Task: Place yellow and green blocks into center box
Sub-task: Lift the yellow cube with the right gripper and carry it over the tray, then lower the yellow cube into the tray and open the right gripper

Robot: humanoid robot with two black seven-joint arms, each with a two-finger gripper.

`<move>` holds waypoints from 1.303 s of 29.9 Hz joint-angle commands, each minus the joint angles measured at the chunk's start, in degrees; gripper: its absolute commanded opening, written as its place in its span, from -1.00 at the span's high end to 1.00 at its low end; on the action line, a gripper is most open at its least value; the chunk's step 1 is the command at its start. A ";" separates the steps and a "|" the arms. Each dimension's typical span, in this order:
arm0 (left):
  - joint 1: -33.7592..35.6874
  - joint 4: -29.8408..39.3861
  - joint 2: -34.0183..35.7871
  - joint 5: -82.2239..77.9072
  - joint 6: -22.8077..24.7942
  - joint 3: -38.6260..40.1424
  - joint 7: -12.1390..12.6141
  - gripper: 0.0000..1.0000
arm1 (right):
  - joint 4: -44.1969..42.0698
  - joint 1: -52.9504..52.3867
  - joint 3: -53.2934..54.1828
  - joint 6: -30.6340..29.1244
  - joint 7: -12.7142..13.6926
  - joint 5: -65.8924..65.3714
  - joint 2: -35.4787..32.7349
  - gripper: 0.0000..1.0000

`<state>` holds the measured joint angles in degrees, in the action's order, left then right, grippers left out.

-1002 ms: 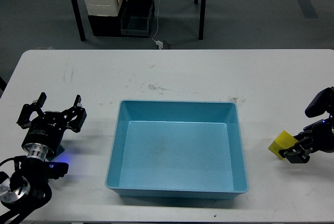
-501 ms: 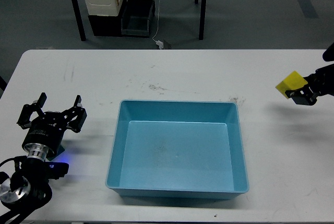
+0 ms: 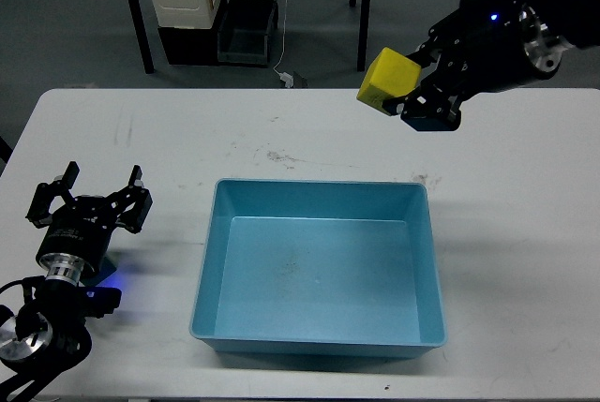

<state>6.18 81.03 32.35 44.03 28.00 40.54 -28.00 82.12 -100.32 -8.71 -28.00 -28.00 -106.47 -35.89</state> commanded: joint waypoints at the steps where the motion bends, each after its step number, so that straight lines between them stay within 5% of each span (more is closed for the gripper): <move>1: -0.03 0.00 -0.01 0.01 0.00 -0.02 0.00 -1.00 | 0.15 0.04 -2.19 0.00 0.00 0.39 5.21 0.96; 19: -0.03 0.00 0.08 0.01 0.00 1.38 0.00 -1.00 | -5.91 10.32 -12.47 0.00 0.00 -0.84 21.21 0.78; 23: -0.03 0.00 0.08 0.01 0.00 1.38 0.00 -1.00 | -8.55 11.72 -12.83 0.00 0.00 -2.41 22.00 0.43; 31: -0.03 0.00 0.16 0.01 0.00 1.38 0.00 -1.00 | -11.37 14.36 -12.56 0.00 0.00 -2.42 21.66 -0.89; 39: 0.50 -0.26 1.04 -0.26 0.00 1.47 0.00 -1.00 | -12.86 16.47 -6.52 1.54 0.00 2.83 19.03 -0.93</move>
<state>6.47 81.03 32.90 43.95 28.00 41.93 -28.00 69.36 -84.70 -19.16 -27.73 -28.00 -107.47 -15.13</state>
